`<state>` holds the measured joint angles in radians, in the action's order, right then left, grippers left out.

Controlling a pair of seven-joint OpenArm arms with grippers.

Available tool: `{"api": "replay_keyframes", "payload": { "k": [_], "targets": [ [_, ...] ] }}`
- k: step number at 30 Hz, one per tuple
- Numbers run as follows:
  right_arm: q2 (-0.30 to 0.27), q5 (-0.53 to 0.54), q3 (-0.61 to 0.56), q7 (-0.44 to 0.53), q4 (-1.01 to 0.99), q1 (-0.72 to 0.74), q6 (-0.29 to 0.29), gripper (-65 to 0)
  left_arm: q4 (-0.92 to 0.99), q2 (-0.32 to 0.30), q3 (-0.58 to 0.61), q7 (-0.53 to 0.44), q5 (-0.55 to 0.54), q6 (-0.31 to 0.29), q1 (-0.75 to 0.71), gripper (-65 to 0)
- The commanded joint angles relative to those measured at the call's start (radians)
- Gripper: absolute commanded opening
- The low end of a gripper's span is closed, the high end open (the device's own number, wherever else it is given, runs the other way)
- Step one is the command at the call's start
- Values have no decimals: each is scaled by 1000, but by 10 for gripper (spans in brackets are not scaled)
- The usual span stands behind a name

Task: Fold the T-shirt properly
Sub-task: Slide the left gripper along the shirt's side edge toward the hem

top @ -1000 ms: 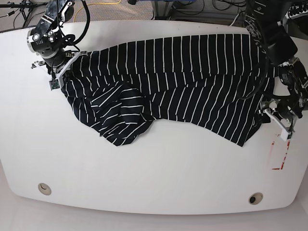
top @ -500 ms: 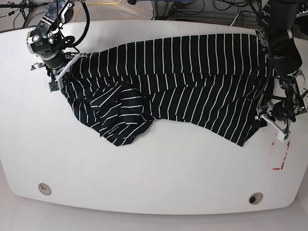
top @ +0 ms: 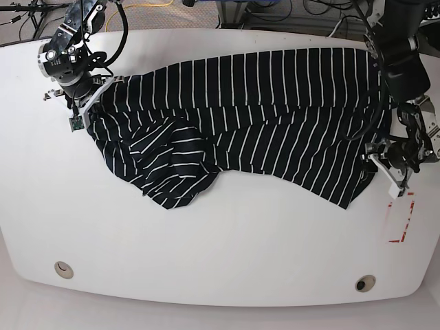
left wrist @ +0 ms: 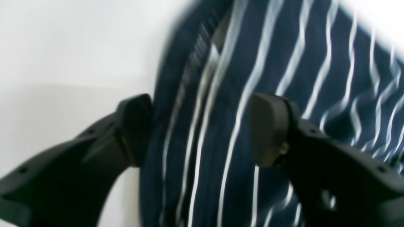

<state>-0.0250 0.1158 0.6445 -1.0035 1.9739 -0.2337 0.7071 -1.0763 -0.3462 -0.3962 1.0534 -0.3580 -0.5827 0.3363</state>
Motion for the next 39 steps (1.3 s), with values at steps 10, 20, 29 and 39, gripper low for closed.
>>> {"api": "replay_keyframes", "payload": {
  "k": [10, 20, 29, 39],
  "targets": [
    [-8, 6, 4, 18, 20, 10, -9, -650, -267, 28, 4, 146, -16, -7, -62, -256],
    [-8, 5, 5, 18, 18, 24, -9, -650, -269, 46, 0, 149, -16, -9, -191, -256],
    [-8, 5, 7, 18, 20, 23, -9, -650, -407, 40, 4, 156, -13, -93, -311, -256],
    [-8, 5, 4, 18, 18, 23, -9, -650, -555, 40, -2, 213, -8, -95, -354, -256]
  ]
}}
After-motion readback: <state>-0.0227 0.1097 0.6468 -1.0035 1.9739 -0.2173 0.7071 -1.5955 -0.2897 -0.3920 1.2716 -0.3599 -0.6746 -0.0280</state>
